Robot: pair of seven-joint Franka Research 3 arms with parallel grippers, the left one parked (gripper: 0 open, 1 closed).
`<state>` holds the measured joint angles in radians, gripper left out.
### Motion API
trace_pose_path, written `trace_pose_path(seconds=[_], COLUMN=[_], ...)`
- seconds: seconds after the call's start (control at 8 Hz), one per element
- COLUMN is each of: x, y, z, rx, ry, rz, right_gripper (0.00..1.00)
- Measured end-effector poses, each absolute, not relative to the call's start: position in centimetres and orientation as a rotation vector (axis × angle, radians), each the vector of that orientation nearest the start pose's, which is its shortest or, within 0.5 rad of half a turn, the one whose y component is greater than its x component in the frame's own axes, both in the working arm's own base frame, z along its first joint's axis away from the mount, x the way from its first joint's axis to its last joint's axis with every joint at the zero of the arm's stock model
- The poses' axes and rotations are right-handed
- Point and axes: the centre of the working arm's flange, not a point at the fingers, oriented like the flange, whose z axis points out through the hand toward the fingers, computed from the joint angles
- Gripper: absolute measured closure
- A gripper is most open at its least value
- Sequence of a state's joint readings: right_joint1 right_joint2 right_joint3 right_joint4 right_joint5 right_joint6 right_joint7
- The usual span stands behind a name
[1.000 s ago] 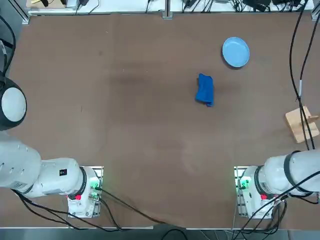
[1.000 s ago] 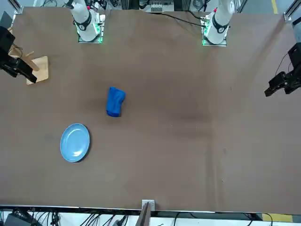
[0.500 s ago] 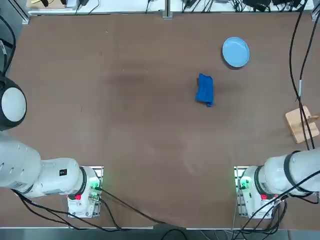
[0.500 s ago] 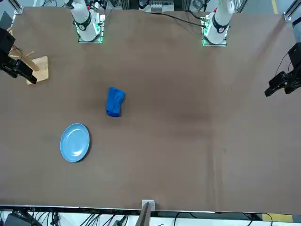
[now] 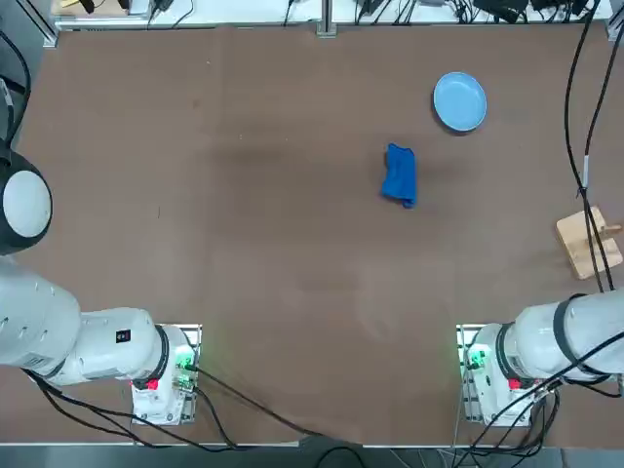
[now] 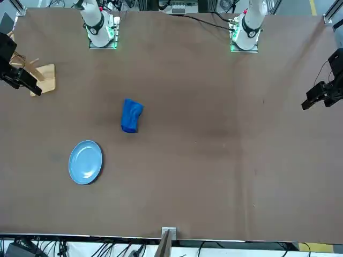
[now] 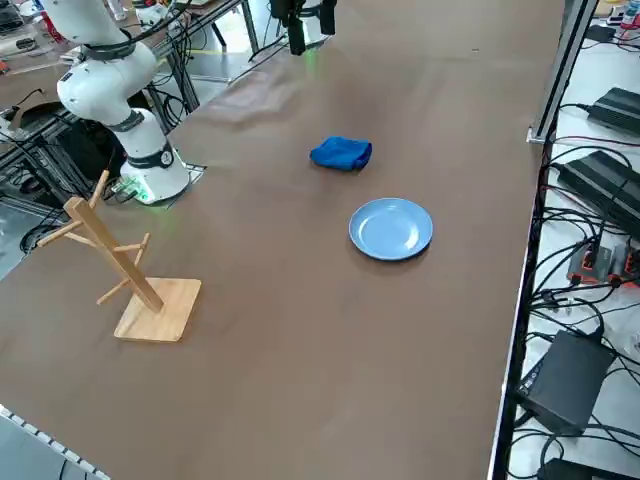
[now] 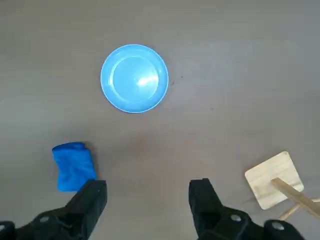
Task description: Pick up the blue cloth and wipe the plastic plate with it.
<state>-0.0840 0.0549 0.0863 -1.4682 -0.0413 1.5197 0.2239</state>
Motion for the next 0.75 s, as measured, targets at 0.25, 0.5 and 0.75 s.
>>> trace_pose_path(seconds=[0.25, 0.5, 0.75], x=[56.73, 56.74, 56.74], y=[-0.35, -0.33, -0.3], z=[63.85, 63.87, 63.87], rx=[-3.146, -3.145, -3.145], ry=[0.352, 0.352, 0.351], rz=[-0.008, -0.009, -0.009], right_gripper=[0.0, 0.0, 0.0])
